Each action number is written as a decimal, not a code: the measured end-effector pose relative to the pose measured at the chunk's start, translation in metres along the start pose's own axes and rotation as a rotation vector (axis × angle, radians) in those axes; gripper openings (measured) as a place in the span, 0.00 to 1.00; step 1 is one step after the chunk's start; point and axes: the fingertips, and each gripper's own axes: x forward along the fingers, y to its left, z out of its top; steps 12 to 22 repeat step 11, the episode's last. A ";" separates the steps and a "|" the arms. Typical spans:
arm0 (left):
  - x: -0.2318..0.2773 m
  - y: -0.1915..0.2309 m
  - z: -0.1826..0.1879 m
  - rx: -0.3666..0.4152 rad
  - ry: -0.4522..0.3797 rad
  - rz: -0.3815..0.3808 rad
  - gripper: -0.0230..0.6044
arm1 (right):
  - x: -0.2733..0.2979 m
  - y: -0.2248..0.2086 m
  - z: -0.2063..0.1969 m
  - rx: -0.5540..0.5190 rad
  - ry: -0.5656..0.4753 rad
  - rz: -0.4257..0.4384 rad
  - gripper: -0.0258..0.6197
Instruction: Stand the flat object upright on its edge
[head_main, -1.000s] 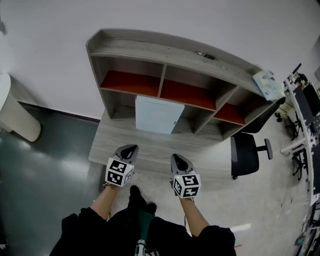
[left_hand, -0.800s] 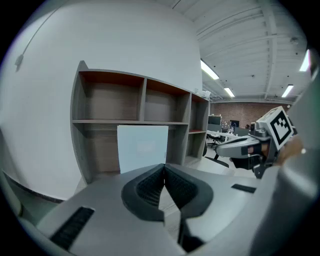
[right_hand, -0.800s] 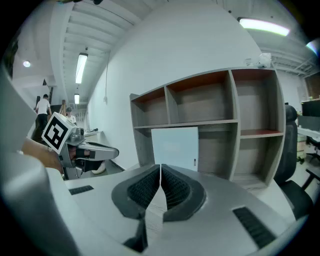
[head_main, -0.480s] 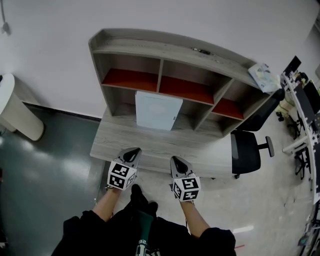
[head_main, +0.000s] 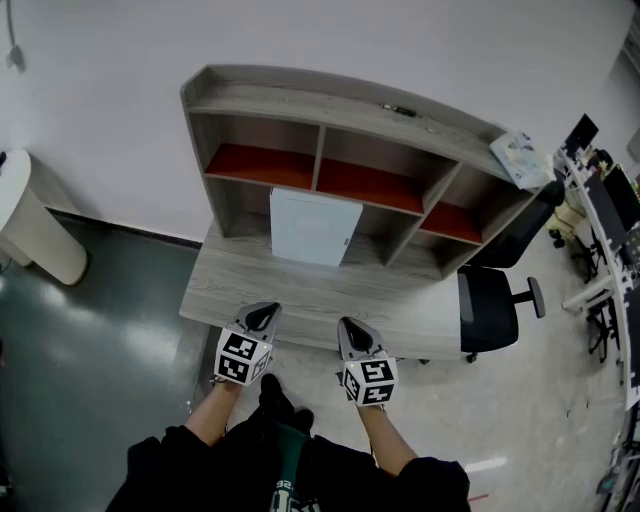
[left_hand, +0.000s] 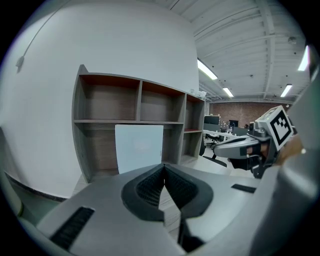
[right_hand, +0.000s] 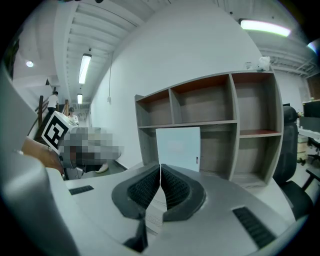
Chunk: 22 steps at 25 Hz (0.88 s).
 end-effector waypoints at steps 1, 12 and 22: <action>-0.001 0.000 0.000 0.000 0.000 0.000 0.06 | 0.000 0.000 0.001 0.002 -0.002 0.000 0.09; -0.010 0.000 -0.002 -0.004 -0.001 -0.005 0.06 | 0.000 0.014 0.001 0.008 -0.007 0.013 0.09; -0.010 0.000 -0.002 -0.004 -0.001 -0.005 0.06 | 0.000 0.014 0.001 0.008 -0.007 0.013 0.09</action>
